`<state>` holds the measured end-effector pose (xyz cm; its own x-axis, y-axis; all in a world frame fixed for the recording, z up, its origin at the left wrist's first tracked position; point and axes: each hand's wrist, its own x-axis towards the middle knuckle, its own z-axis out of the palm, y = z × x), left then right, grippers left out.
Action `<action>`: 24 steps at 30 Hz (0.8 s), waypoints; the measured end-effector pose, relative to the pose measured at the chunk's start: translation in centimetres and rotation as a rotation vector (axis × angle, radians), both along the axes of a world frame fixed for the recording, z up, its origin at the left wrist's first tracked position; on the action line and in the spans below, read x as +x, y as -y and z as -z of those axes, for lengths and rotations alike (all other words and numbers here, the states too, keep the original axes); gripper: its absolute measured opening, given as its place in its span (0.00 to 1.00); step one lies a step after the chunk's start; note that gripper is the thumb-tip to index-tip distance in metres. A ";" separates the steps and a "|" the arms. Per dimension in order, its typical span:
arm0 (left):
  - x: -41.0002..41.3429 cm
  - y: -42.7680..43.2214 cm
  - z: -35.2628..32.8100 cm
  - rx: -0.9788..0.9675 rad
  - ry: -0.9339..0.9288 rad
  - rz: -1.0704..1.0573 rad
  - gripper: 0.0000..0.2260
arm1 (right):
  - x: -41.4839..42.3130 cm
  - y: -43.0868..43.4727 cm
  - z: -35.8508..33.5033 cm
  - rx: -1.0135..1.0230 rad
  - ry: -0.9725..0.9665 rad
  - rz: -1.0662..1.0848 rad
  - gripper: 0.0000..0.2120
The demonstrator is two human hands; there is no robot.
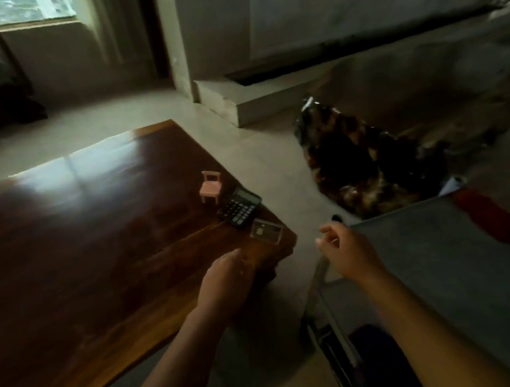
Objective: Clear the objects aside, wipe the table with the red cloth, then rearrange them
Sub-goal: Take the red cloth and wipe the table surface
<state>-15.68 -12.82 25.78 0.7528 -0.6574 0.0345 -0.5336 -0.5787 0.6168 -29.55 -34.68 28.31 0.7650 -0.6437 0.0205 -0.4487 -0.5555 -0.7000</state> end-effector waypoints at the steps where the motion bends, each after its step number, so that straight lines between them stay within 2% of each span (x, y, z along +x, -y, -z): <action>1: -0.5 2.6 -0.5 -0.010 0.028 0.051 0.04 | -1.4 2.0 -0.3 0.000 0.028 0.066 0.13; 6: -3.2 14.1 -2.1 -0.044 0.188 0.248 0.06 | -7.3 11.0 -1.2 0.002 0.060 0.325 0.15; 11: -7.9 26.3 -2.7 -0.058 0.143 0.463 0.09 | -14.0 17.8 -0.1 0.023 0.038 0.588 0.17; 13: -10.1 31.0 -2.8 -0.025 0.127 0.576 0.07 | -16.5 19.7 0.5 0.042 0.035 0.690 0.17; 15: -11.9 34.2 -2.8 -0.015 0.112 0.645 0.05 | -17.7 20.7 0.9 0.065 0.051 0.744 0.18; 19: -14.7 40.2 -2.9 -0.022 0.165 0.791 0.11 | -19.2 23.1 2.0 0.106 0.073 0.841 0.20; 24: -14.4 47.0 -2.9 0.006 0.224 0.911 0.11 | -18.7 26.9 2.9 0.064 0.019 0.869 0.19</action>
